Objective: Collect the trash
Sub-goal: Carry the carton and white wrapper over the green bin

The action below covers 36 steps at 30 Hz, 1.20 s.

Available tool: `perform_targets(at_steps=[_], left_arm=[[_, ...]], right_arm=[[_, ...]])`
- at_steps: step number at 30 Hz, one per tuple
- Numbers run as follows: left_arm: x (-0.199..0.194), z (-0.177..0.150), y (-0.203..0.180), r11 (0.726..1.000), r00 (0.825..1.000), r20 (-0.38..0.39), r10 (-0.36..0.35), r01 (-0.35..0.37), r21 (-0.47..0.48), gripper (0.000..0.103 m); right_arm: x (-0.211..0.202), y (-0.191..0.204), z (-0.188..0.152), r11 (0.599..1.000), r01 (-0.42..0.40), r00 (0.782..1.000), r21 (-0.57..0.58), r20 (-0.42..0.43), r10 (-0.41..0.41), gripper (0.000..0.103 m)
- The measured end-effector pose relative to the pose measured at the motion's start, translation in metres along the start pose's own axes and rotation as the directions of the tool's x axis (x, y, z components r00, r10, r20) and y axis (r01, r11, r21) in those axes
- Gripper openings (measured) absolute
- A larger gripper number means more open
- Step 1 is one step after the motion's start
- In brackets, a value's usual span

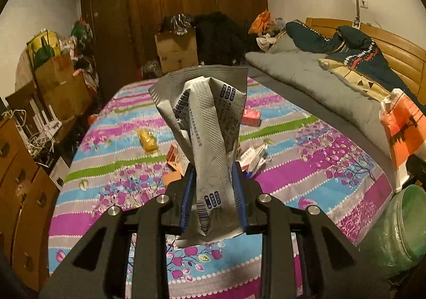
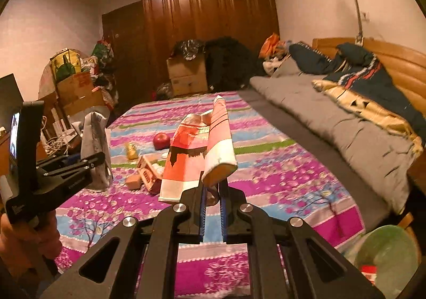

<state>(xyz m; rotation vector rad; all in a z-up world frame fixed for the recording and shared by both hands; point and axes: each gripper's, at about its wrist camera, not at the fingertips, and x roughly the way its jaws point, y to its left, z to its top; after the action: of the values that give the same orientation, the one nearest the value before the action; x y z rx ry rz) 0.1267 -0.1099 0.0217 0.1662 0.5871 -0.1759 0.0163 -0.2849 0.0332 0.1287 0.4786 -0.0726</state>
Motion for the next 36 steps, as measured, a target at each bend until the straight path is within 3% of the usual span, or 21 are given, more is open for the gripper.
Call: perform_targets(at_steps=[10,20,26,36], left_arm=[[-0.015,0.01,-0.028,1.0,1.0,0.031,-0.001,0.001,0.017,0.026],[-0.028,0.024,-0.078,0.993,0.994,0.064,-0.087,0.081,0.083,0.027],[-0.032,0.031,-0.116,0.98,0.984,0.067,-0.164,0.154,0.126,0.027],[-0.036,0.034,-0.191,0.939,0.96,0.052,-0.274,0.256,0.228,0.027]], right_arm=[[-0.035,-0.034,0.003,0.998,0.041,0.998,0.053,0.036,-0.043,0.01],[-0.067,-0.081,0.001,0.987,0.112,0.99,0.118,0.067,-0.121,0.01],[-0.092,-0.117,-0.001,0.969,0.183,0.977,0.167,0.08,-0.198,0.01],[-0.13,-0.194,-0.013,0.915,0.321,0.937,0.245,0.061,-0.345,0.01]])
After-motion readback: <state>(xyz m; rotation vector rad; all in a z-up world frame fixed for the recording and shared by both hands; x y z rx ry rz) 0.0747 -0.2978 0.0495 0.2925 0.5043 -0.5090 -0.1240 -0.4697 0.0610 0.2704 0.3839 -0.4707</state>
